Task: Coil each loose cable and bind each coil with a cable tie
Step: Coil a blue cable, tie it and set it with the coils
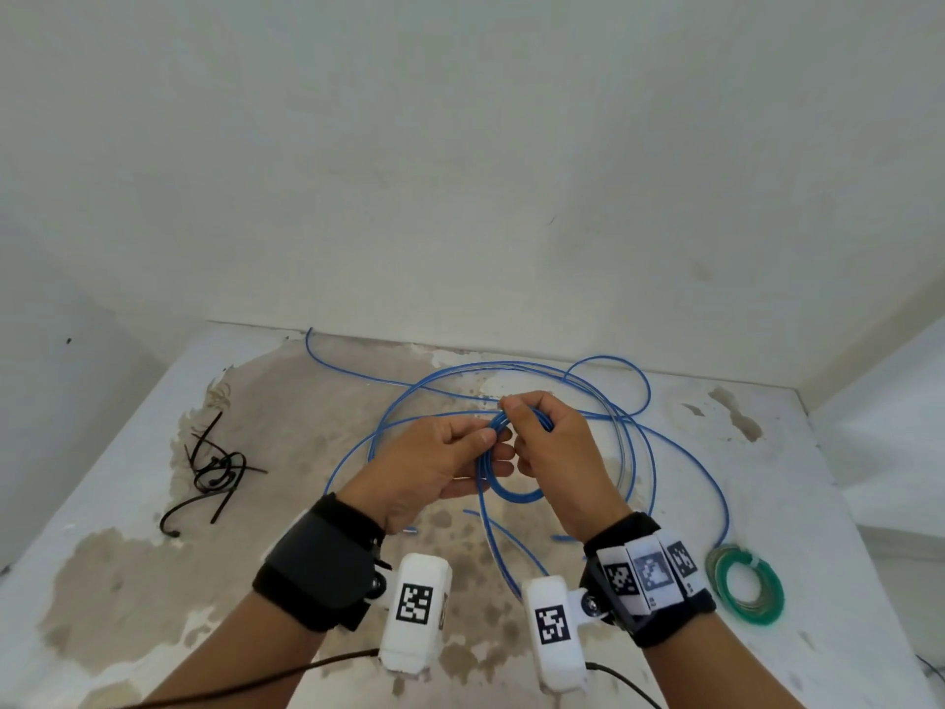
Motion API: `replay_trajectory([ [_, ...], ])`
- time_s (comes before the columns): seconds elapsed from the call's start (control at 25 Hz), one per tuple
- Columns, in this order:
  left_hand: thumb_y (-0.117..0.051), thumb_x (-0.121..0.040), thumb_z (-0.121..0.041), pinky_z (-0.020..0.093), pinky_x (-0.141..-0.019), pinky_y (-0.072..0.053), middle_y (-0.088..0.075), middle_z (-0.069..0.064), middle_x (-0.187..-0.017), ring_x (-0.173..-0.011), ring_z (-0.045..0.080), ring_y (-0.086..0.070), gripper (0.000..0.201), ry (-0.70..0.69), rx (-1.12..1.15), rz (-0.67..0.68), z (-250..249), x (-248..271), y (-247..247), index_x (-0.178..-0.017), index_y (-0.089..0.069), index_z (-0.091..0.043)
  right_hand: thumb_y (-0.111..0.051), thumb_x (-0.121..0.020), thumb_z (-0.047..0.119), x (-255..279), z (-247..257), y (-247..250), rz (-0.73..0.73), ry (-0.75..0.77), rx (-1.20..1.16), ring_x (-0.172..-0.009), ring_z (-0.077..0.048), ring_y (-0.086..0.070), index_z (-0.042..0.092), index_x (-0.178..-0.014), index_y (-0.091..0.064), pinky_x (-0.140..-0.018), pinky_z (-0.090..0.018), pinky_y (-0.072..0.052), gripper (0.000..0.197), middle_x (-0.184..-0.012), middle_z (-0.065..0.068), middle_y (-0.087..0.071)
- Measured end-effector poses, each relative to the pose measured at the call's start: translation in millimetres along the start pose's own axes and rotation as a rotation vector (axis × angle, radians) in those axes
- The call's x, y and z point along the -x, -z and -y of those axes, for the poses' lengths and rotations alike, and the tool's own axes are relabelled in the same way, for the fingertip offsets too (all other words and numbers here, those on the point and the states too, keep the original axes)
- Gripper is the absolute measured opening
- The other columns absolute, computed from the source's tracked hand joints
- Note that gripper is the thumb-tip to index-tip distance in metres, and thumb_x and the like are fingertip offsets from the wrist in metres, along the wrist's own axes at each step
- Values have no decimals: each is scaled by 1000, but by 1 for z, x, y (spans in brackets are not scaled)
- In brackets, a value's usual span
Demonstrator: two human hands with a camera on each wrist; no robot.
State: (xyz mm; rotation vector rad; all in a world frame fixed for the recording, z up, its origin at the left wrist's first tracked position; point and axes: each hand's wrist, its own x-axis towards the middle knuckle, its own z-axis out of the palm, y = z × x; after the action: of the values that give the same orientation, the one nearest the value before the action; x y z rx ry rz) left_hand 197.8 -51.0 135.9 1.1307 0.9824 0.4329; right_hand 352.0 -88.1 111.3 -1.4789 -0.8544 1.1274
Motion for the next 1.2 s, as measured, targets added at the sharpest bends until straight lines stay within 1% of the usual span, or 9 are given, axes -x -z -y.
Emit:
replay_trajectory([
  [0.32,-64,-97,-23,29,-84,-60,-77,6,-94,-91,18,-75,18,-9,130,-123,5,2,-4,-106,-74,-12,-52,-105,30,7,-2,-3,77,42,23,-53,-4,-40,11,-103,-66,-54,-19,-38,24,-57,18,-48],
  [0.44,-63,-97,-21,27,-80,-60,-74,4,-87,-86,16,-74,18,-39,193,-212,8,-3,-6,-105,-74,-9,-44,-108,33,6,-5,0,83,75,38,-63,-3,-48,24,-113,-69,-62,-19,-40,27,-72,17,-55],
  [0.52,-62,-98,-20,29,-81,-58,-71,4,-84,-82,14,-72,19,-107,263,-341,7,-7,-1,-103,-73,-6,-44,-106,43,8,-9,5,-25,103,165,-85,0,-59,37,-117,-65,-75,-18,-44,25,-99,17,-63],
  [0.6,-61,-99,-21,27,-77,-58,-70,4,-83,-81,14,-69,19,-174,368,-448,5,-11,6,-103,-72,-6,-45,-103,51,18,-10,10,-150,124,299,-85,-3,-62,36,-99,-69,-73,-18,-44,28,-97,9,-68],
  [0.72,-60,-100,-23,23,-76,-59,-70,-2,-83,-85,12,-69,15,-238,502,-482,1,-13,8,-101,-72,-13,-40,-102,60,35,-13,1,151,-15,490,-65,-8,-67,26,-82,-76,-67,-23,-49,53,-78,4,-75],
  [0.76,-59,-100,-23,23,-78,-59,-70,-4,-82,-86,11,-70,15,-245,530,-475,0,-12,6,-101,-71,-15,-40,-101,62,37,-16,-5,224,-100,430,-67,-10,-70,26,-92,-76,-67,-25,-50,52,-84,8,-77],
  [0.84,-58,-100,-23,24,-78,-60,-71,-5,-83,-87,10,-70,15,-247,554,-449,0,-11,2,-103,-71,-15,-50,-99,59,33,-19,-13,136,-279,-1,-78,-14,-72,22,-110,-70,-68,-29,-50,44,-101,8,-78],
  [0.96,-57,-100,-23,22,-74,-59,-70,0,-89,-85,10,-71,19,-235,544,-414,6,-8,-1,-108,-70,-11,-64,-94,49,19,-11,-11,-36,-342,-562,-84,-15,-69,17,-108,-68,-73,-31,-51,35,-102,2,-74],
  [1.2,-59,-99,-22,22,-71,-60,-73,2,-89,-84,13,-74,18,-144,501,-340,9,-3,1,-105,-71,-11,-72,-88,41,12,-2,2,33,-183,-290,-77,-7,-65,16,-100,-75,-70,-28,-47,27,-88,5,-71],
])
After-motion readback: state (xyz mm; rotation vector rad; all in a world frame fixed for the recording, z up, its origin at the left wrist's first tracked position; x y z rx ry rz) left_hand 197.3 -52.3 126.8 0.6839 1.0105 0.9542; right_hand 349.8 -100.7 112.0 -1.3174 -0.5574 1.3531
